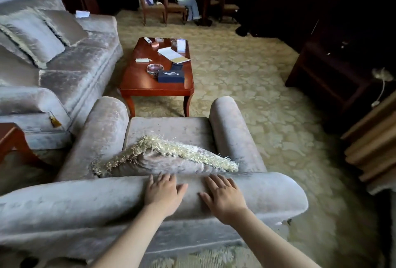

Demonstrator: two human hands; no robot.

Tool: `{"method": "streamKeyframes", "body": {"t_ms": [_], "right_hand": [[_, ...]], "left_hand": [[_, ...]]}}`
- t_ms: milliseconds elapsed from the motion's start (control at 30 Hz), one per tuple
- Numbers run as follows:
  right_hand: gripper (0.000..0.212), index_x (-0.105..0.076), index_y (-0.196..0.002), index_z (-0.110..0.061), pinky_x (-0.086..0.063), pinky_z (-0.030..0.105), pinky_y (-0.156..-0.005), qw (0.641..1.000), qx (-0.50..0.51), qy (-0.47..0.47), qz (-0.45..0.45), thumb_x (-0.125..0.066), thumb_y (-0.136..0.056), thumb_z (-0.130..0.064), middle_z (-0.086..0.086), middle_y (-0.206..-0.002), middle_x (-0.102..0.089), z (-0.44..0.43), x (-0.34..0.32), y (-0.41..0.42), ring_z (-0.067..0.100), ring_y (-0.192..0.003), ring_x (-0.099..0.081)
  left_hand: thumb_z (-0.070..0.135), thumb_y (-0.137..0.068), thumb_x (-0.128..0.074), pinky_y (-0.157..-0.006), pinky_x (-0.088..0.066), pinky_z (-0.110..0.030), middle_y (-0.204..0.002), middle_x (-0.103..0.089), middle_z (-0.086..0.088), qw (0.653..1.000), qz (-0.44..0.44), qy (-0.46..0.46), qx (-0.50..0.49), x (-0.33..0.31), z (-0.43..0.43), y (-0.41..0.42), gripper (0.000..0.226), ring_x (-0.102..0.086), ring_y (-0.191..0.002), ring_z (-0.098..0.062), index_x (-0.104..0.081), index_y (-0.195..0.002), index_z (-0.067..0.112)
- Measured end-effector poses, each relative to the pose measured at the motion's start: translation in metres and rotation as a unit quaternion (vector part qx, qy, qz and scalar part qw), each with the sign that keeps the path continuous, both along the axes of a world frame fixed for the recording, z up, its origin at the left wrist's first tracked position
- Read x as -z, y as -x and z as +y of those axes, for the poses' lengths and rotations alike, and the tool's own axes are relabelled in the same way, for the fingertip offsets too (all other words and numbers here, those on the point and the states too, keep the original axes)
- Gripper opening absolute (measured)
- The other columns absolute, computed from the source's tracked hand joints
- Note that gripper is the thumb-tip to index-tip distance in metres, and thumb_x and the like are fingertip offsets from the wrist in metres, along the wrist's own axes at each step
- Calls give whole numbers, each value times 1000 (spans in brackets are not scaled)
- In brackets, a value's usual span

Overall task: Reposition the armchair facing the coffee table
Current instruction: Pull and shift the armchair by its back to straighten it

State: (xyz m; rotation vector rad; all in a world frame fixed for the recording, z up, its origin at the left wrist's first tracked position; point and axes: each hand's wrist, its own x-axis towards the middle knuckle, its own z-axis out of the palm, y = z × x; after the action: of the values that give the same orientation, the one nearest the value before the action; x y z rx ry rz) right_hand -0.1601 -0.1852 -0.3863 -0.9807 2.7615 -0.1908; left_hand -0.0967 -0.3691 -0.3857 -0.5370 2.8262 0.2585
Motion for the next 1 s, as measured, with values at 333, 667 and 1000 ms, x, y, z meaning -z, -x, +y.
{"method": "streamKeyframes", "body": {"t_ms": [333,667,1000], "right_hand": [[83,-23,-149,-22,-18,40,-115,995,-79,-62,-24,-23,-85,-75,4,-155,-29,100,-8,82,22,-143,-25],[104,-48,-138,-18,-38,26,-104,982,-188,-19,-18,-9,-70,-86,-1,-143,-49,78,2,117,12,-128,-49],[127,-55,-127,-25,-58,27,-64,931,-357,14,-71,-53,-19,-92,-3,-113,-72,76,-14,124,13,-86,-73]], "left_hand": [[53,-88,-31,-112,-23,-45,-134,-56,-9,991,100,59,-73,-8,117,40,62,-47,-126,-27,-56,-128,12],[51,-72,-49,-101,-29,-41,-108,-71,4,970,223,78,-54,14,110,45,50,-65,-103,-16,-74,-100,18],[51,-75,-48,-106,-28,-36,-120,-66,3,978,167,72,-105,7,120,45,52,-58,-115,-16,-67,-113,20]]}}
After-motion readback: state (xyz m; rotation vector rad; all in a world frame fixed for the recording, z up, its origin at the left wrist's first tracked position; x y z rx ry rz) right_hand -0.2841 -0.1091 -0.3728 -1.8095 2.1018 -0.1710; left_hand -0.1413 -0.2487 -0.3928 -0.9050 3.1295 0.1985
